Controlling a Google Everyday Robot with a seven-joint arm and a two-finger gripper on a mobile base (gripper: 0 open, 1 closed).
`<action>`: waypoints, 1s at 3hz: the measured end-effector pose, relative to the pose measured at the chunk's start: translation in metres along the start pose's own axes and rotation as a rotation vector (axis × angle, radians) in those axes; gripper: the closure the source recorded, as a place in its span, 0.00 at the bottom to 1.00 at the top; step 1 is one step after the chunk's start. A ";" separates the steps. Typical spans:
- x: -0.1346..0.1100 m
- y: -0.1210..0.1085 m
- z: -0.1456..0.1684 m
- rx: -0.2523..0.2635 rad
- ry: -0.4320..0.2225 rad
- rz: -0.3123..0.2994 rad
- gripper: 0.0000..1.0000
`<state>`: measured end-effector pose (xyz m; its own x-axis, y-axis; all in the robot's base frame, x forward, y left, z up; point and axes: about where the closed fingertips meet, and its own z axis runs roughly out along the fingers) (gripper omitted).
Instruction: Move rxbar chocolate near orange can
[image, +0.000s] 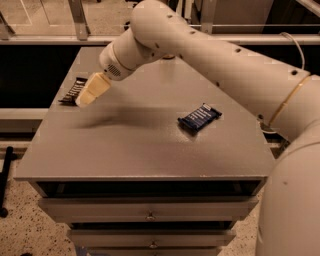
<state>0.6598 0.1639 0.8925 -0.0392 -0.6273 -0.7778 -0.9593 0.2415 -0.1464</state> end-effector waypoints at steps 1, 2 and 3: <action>-0.004 -0.008 0.054 -0.035 -0.027 0.038 0.00; -0.009 -0.012 0.080 -0.052 -0.048 0.053 0.00; -0.012 -0.012 0.100 -0.062 -0.061 0.060 0.16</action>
Offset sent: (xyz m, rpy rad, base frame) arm 0.0495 0.0840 -0.0511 0.0953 0.0748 0.0153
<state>0.6998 0.2424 0.8430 -0.0815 -0.5663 -0.8201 -0.9714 0.2293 -0.0618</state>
